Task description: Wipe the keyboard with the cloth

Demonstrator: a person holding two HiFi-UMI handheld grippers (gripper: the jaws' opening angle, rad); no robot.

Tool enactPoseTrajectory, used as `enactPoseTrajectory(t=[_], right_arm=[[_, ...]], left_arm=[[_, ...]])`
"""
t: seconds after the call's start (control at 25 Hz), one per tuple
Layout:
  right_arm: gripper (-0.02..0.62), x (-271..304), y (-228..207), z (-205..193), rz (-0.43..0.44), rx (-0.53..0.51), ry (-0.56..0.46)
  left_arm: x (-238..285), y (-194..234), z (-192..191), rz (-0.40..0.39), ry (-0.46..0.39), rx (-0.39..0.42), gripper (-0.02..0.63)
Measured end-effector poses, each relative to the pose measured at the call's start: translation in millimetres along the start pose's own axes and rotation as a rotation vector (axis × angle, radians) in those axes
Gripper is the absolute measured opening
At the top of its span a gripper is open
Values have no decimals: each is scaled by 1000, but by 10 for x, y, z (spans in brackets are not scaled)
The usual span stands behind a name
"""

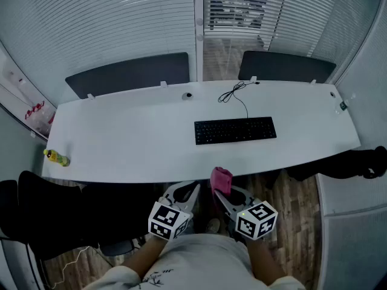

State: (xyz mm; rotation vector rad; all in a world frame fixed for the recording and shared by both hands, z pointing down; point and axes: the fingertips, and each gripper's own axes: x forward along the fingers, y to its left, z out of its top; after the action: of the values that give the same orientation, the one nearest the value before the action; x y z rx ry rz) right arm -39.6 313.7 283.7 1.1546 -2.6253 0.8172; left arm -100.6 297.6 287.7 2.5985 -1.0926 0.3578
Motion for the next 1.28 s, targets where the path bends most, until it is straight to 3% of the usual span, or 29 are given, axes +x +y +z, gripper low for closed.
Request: enactPoseTrajectory(t=[0.52, 1.28], right_arm=[[81, -87, 42, -6, 26, 34, -26], [81, -557, -223, -54, 66, 5, -33]], left_arm=[[-52, -153, -56, -32, 17, 4, 11], [89, -605, -84, 14, 7, -24, 11]])
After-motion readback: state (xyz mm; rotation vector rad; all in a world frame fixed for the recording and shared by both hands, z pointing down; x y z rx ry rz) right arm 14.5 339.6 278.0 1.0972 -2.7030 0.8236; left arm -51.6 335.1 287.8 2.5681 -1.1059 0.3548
